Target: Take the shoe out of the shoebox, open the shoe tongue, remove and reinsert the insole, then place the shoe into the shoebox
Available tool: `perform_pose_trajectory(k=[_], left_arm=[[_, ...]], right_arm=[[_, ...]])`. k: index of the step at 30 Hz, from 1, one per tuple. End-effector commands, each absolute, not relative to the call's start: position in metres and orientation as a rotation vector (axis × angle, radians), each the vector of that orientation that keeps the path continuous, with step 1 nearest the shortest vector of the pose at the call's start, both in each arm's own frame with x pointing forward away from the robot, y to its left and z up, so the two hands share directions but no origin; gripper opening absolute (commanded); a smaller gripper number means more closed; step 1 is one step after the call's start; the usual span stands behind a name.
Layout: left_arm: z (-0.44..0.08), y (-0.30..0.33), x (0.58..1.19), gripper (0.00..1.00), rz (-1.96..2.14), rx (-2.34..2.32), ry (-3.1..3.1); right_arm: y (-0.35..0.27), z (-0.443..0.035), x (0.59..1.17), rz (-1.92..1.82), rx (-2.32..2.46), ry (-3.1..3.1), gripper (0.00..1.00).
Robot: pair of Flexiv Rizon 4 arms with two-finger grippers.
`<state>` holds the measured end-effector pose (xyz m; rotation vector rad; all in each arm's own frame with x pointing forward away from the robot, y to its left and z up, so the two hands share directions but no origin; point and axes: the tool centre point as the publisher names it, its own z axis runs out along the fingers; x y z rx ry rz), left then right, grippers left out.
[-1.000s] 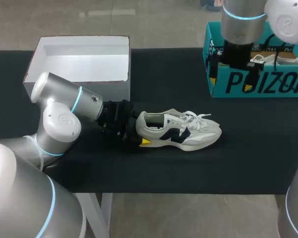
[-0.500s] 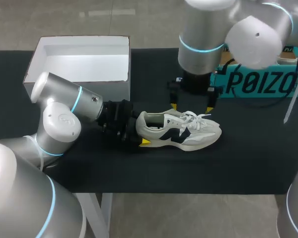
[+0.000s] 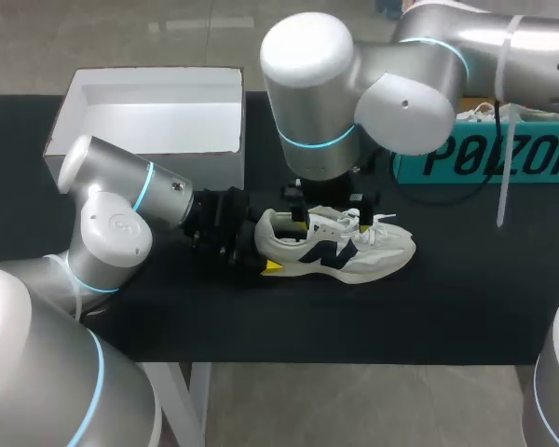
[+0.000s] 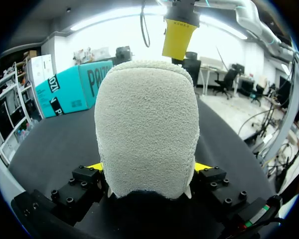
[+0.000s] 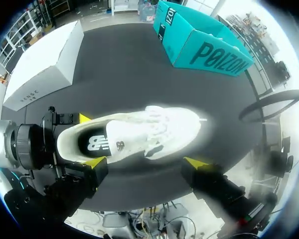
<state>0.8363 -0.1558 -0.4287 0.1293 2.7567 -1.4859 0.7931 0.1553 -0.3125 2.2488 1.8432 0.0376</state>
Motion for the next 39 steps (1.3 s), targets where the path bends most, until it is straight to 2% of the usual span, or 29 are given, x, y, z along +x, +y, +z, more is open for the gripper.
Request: perform_pose_trajectory(k=[1,15,17,19,20,34,35,37,39], left_arm=[[-0.430,-0.156,0.836,0.00,-1.489,0.130,2.752],[-0.430,-0.156,0.836,0.00,-1.489,0.130,2.752],[-0.430,-0.156,0.836,0.00,-1.489,0.130,2.752],[-0.430,-0.156,0.836,0.00,-1.489,0.130,2.752],[-0.430,-0.156,0.836,0.00,-1.489,0.130,2.752],[-0.430,-0.156,0.836,0.00,-1.489,0.130,2.752],[-0.430,-0.156,0.836,0.00,-1.489,0.130,2.752],[-0.430,-0.156,0.836,0.00,-1.489,0.130,2.752],[-0.430,-0.156,0.836,0.00,-1.489,0.130,2.752]], right_arm=[[0.171,-0.324,0.805,-0.029,2.245,1.826,1.00],[0.167,-0.353,0.817,-0.146,2.196,1.799,1.00],[0.160,-0.356,0.819,-0.167,2.198,1.782,0.85],[0.154,-0.357,0.821,-0.179,2.201,1.768,0.58],[0.152,-0.357,0.823,-0.182,2.199,1.762,0.50],[0.130,-0.339,0.836,-0.172,2.207,1.716,0.42],[0.128,-0.339,0.837,-0.175,2.215,1.710,0.38],[0.122,-0.340,0.839,-0.179,2.229,1.692,0.23],[0.115,-0.340,0.842,-0.187,2.245,1.670,0.04]])
